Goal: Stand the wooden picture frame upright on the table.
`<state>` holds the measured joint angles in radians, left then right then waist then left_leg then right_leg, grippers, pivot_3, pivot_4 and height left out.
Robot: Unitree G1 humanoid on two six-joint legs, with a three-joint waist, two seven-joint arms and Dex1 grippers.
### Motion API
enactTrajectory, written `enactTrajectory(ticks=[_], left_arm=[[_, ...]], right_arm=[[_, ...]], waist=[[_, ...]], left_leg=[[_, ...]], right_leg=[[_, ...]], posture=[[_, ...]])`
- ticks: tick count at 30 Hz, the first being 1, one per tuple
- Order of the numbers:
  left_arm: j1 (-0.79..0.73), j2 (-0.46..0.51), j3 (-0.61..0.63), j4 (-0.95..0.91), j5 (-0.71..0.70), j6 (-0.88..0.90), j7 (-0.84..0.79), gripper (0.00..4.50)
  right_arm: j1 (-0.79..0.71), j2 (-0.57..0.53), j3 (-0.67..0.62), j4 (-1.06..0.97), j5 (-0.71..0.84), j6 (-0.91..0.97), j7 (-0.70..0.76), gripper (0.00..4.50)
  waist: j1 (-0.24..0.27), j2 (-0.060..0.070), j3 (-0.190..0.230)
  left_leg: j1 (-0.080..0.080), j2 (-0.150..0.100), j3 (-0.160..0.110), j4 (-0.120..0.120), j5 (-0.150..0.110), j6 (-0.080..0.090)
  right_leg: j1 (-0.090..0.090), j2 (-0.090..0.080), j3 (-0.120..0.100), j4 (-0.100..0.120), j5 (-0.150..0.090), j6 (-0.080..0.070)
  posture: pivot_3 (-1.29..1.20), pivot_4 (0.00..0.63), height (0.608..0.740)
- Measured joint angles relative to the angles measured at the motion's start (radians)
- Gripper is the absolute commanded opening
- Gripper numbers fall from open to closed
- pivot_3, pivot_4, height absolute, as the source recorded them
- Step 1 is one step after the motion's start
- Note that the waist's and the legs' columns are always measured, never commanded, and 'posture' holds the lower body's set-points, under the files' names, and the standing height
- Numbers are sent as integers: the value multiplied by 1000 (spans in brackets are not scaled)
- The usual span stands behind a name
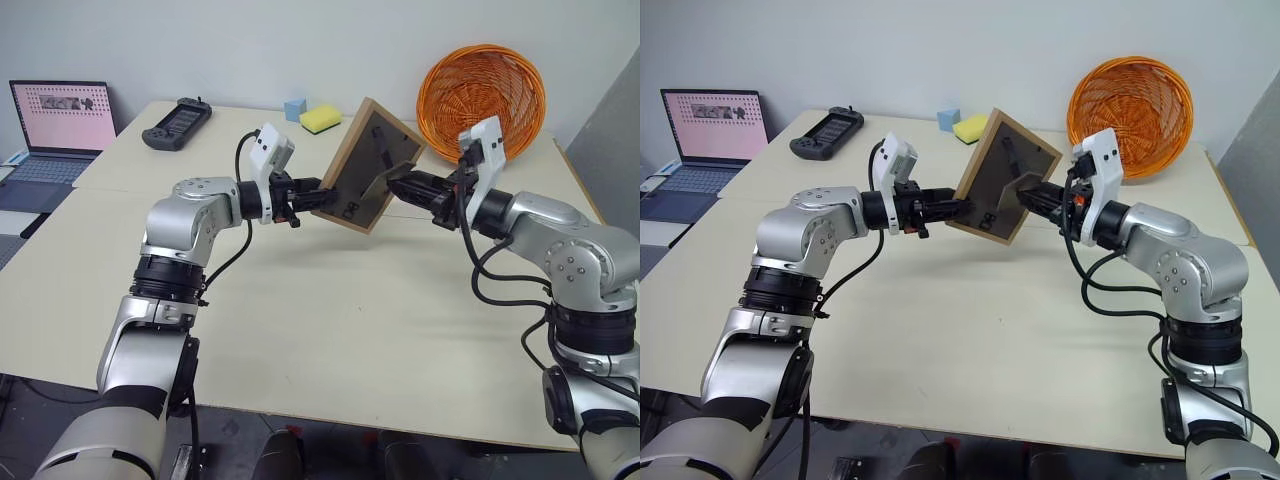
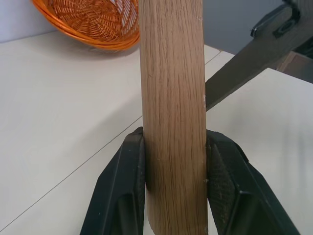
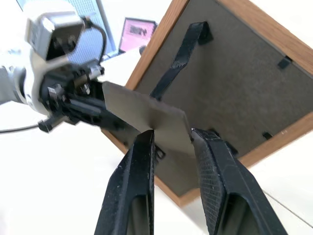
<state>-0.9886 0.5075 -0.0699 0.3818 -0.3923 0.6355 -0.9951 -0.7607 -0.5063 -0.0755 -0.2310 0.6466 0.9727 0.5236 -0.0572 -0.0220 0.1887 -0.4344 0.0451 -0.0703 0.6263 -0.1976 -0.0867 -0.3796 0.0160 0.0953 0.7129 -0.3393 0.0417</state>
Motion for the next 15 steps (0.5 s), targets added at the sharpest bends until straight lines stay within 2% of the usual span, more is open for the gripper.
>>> enactTrajectory(ticks=[10, 14, 15], left_arm=[[1, -13, 10, -85, -37, 69, 2, 1315], [2, -13, 15, -98, -39, 82, 3, 1315], [2, -13, 16, -98, -39, 82, 3, 1315]], right_arm=[[-6, -29, 19, 50, -37, -23, 28, 1234], [-6, -37, 20, 57, -45, -29, 42, 1969], [-6, -42, 23, 58, -50, -34, 47, 1969]], waist=[[0, 0, 0], [0, 0, 0], [0, 0, 0]], left_leg=[[0, 0, 0, 0, 0, 0], [0, 0, 0, 0, 0, 0], [0, 0, 0, 0, 0, 0]], right_leg=[[0, 0, 0, 0, 0, 0], [0, 0, 0, 0, 0, 0], [0, 0, 0, 0, 0, 0]], posture=[[0, 150, 740], [0, 150, 740], [0, 150, 740]])
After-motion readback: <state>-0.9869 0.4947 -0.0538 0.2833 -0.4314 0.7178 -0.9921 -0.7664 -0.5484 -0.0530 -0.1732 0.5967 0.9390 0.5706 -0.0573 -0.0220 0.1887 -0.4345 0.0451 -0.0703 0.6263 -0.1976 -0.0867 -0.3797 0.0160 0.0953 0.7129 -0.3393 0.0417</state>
